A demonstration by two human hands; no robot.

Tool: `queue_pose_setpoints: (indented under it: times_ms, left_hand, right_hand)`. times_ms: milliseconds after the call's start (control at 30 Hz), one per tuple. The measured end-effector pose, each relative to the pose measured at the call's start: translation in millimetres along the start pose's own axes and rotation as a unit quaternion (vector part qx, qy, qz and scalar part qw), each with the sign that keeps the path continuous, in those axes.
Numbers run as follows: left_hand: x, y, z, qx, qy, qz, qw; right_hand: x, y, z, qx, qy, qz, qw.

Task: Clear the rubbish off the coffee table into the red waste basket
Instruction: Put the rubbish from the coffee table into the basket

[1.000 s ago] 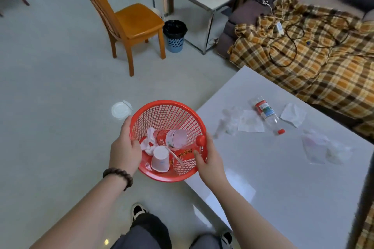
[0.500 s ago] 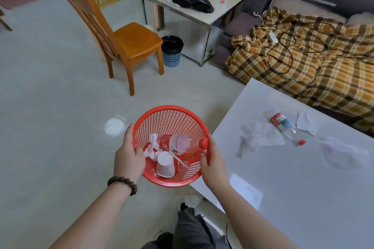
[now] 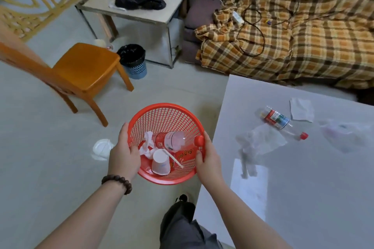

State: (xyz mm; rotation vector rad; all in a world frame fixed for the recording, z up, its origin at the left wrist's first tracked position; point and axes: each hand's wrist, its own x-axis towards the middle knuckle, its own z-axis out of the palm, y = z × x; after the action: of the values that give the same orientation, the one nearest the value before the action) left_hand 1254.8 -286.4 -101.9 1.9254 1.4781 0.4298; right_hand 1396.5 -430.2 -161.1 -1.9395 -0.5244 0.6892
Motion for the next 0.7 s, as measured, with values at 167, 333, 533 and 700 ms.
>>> queue_pose_setpoints:
  times_ms: [167,333,533,700]
  left_hand:
    - [66.1,50.7,30.0,0.016,-0.046,0.060,0.997]
    - [109.3,90.8,61.3,0.020,-0.095,0.125,0.987]
    - [151.8,129.6,108.0,0.025,-0.164,0.195,0.967]
    - [197.1,153.5,146.2,0.030,-0.239,0.227,0.944]
  right_hand:
    - [58.1,-14.2,-24.1,0.009,0.075,0.009,0.997]
    - [88.3,-14.7,-45.1,0.024,0.161,0.040,0.986]
    - [110.3,-5.9,-55.2,0.038,0.246,0.092,0.964]
    - [143.9,-5.6,-50.4,0.052,0.303,0.151,0.939]
